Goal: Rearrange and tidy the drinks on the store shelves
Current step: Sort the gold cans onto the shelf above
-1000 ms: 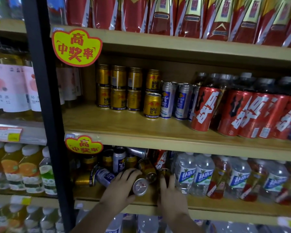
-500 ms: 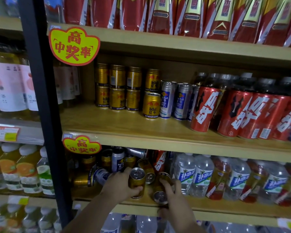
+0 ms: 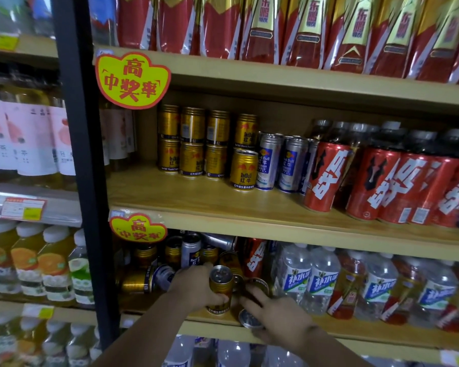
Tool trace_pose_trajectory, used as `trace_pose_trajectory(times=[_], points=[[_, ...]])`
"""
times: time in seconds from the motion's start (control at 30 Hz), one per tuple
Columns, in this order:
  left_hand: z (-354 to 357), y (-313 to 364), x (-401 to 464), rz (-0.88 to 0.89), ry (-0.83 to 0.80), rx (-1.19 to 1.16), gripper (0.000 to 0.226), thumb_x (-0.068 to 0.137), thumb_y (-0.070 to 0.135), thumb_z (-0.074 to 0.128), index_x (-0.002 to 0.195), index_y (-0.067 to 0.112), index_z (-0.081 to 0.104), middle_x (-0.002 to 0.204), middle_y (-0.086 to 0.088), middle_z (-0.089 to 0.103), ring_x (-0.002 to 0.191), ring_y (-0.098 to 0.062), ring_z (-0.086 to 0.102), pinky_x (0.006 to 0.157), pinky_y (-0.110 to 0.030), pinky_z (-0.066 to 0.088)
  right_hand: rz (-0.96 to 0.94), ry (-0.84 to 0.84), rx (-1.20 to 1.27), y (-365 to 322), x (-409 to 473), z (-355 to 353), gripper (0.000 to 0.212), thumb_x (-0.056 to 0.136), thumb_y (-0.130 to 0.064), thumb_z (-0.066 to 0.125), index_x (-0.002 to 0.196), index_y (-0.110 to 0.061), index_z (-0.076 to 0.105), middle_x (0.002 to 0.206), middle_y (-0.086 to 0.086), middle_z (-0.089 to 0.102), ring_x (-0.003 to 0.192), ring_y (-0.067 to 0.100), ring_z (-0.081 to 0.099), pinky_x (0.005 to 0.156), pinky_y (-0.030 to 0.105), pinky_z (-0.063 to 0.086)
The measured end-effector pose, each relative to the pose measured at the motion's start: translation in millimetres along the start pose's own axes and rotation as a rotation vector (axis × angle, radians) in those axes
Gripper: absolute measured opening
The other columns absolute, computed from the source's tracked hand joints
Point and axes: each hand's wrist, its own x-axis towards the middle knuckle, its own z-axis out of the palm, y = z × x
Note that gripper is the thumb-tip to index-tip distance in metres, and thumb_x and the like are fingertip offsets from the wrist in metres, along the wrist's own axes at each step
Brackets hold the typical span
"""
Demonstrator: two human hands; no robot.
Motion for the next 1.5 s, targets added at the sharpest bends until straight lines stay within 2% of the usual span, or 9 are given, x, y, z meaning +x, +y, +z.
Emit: trace_pose_trajectory(times=[0.17, 0.3, 0.47, 0.73, 0.93, 1.03, 1.17, 1.37, 1.5], points=[[6, -4, -2, 0.004, 0.029, -0.011, 0.074, 0.067, 0.075, 0.068, 0.125, 0.034, 0.049, 0.115, 0.009, 0.066, 0.106, -0.018, 0.062, 0.083, -0.034, 0.052, 0.256, 0.361, 0.363, -3, -13, -15, 0.08, 0.082, -0.064, 0.055, 0.152, -0.035, 0.028, 0.146, -0.013, 0.039, 0.095, 0.009, 0.065, 0.077, 0.025, 0.055], [9, -5, -2, 0.016, 0.022, -0.111, 0.064, 0.068, 0.069, 0.072, 0.118, 0.036, 0.051, 0.112, 0.012, 0.066, 0.106, -0.015, 0.062, 0.088, -0.036, 0.054, 0.409, 0.786, 0.974, -11, 1, -48, 0.041, 0.073, -0.061, 0.071, 0.109, -0.046, 0.058, 0.096, -0.021, 0.069, 0.086, -0.001, 0.067, 0.07, 0.019, 0.055], [13, -8, -1, -0.002, 0.032, -0.202, 0.07, 0.064, 0.066, 0.075, 0.123, 0.036, 0.052, 0.115, 0.014, 0.067, 0.108, -0.012, 0.063, 0.092, -0.031, 0.052, 0.358, 0.655, 1.116, -23, 47, -70, 0.021, 0.08, -0.054, 0.077, 0.09, -0.04, 0.066, 0.087, -0.024, 0.072, 0.075, 0.003, 0.071, 0.064, 0.035, 0.062], [20, -5, -8, -0.006, 0.063, -0.279, 0.081, 0.066, 0.063, 0.074, 0.135, 0.033, 0.045, 0.122, 0.01, 0.066, 0.115, -0.017, 0.06, 0.098, -0.037, 0.051, 0.385, 0.592, 0.911, -35, 72, -60, 0.066, 0.069, -0.093, 0.051, 0.118, -0.049, 0.06, 0.111, -0.023, 0.065, 0.1, -0.004, 0.061, 0.084, 0.028, 0.055], [26, 8, -13, -0.018, 0.189, -0.364, 0.101, 0.07, 0.05, 0.081, 0.144, 0.024, 0.018, 0.127, 0.0, 0.061, 0.117, -0.021, 0.061, 0.096, -0.037, 0.052, 0.372, 0.514, 1.047, -27, 68, -70, 0.052, 0.079, -0.08, 0.058, 0.12, -0.048, 0.059, 0.111, -0.02, 0.068, 0.105, 0.003, 0.063, 0.09, 0.033, 0.054], [29, 15, -12, -0.021, 0.19, -0.377, 0.109, 0.074, 0.043, 0.083, 0.15, 0.019, 0.007, 0.13, -0.002, 0.061, 0.114, -0.019, 0.063, 0.093, -0.033, 0.053, 0.333, 0.445, 1.225, -29, 66, -68, 0.042, 0.08, -0.072, 0.066, 0.116, -0.055, 0.052, 0.115, -0.023, 0.065, 0.108, -0.003, 0.061, 0.088, 0.02, 0.049], [33, 22, -15, -0.029, 0.214, -0.459, 0.105, 0.076, 0.037, 0.084, 0.15, 0.018, 0.013, 0.129, -0.002, 0.062, 0.112, -0.017, 0.065, 0.089, -0.027, 0.053, 0.328, 0.316, 1.459, -33, 65, -62, 0.052, 0.087, -0.059, 0.069, 0.128, -0.052, 0.036, 0.122, -0.019, 0.058, 0.108, -0.003, 0.056, 0.096, 0.027, 0.048], [21, 31, -31, 0.011, 0.198, -0.398, 0.106, 0.075, 0.044, 0.081, 0.151, 0.017, 0.012, 0.13, 0.002, 0.062, 0.112, -0.013, 0.064, 0.089, -0.031, 0.055, 0.346, 0.414, 1.442, -42, 40, -66, 0.052, 0.086, -0.054, 0.073, 0.129, -0.051, 0.045, 0.118, -0.018, 0.067, 0.106, -0.007, 0.063, 0.087, 0.012, 0.049], [3, 54, -52, 0.09, 0.142, -0.304, 0.103, 0.074, 0.054, 0.071, 0.15, 0.026, 0.008, 0.123, 0.007, 0.062, 0.103, -0.013, 0.065, 0.062, -0.016, 0.042, 0.425, 0.547, 1.399, -52, 2, -82, 0.045, 0.081, -0.062, 0.069, 0.118, -0.055, 0.045, 0.115, -0.023, 0.064, 0.096, -0.015, 0.061, 0.078, 0.008, 0.046]])
